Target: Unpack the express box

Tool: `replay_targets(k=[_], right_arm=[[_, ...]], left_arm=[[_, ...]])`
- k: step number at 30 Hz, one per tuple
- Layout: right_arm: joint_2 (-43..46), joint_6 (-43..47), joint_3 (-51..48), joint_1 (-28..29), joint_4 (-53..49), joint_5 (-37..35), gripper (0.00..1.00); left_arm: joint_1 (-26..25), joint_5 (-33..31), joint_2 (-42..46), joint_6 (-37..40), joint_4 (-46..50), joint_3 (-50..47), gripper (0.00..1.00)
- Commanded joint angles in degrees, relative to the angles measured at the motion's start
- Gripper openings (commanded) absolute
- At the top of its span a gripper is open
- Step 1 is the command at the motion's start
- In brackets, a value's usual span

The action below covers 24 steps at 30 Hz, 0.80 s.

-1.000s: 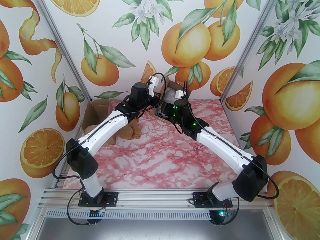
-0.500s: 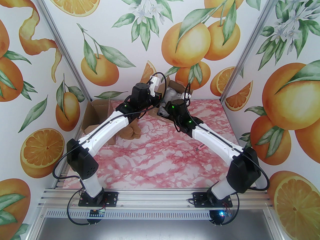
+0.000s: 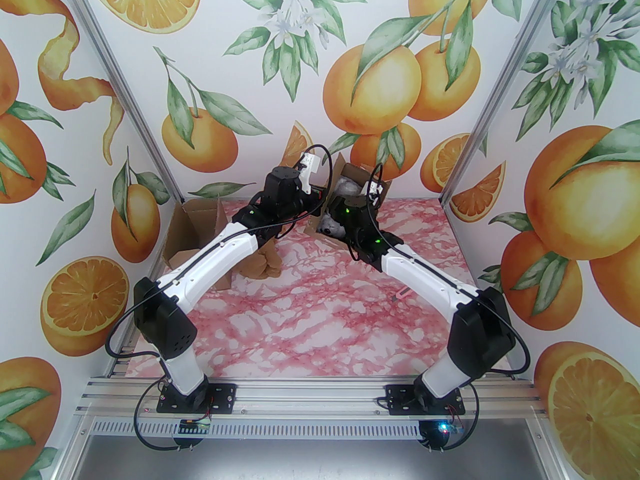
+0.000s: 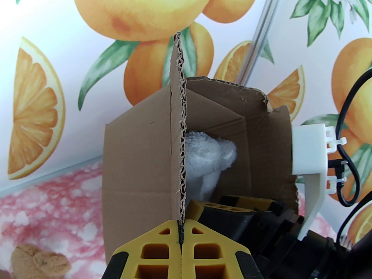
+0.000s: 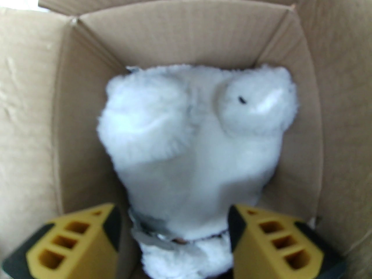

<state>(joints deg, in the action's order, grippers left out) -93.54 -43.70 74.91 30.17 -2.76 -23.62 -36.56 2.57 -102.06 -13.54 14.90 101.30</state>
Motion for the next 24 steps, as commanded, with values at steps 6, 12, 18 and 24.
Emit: replay_targets(k=[6, 12, 18, 24], right_arm=[[0.6, -0.5, 1.8, -0.4, -3.7, -1.7, 0.69], [5.3, -0.1, 6.7, 0.3, -17.5, -3.1, 0.72], [4.1, -1.1, 6.5, 0.3, -22.1, -3.2, 0.72], [-0.8, -1.2, 8.9, -0.6, -24.2, 0.3, 0.73]], left_arm=[[0.4, 0.5, -0.8, -4.6, -2.5, 2.6, 0.00], [1.8, 1.1, -2.1, -11.2, 0.0, 2.3, 0.00], [1.7, 4.4, -3.7, -13.6, -0.8, 2.0, 0.00], [1.3, 6.2, -4.2, -15.0, -0.7, 1.4, 0.00]])
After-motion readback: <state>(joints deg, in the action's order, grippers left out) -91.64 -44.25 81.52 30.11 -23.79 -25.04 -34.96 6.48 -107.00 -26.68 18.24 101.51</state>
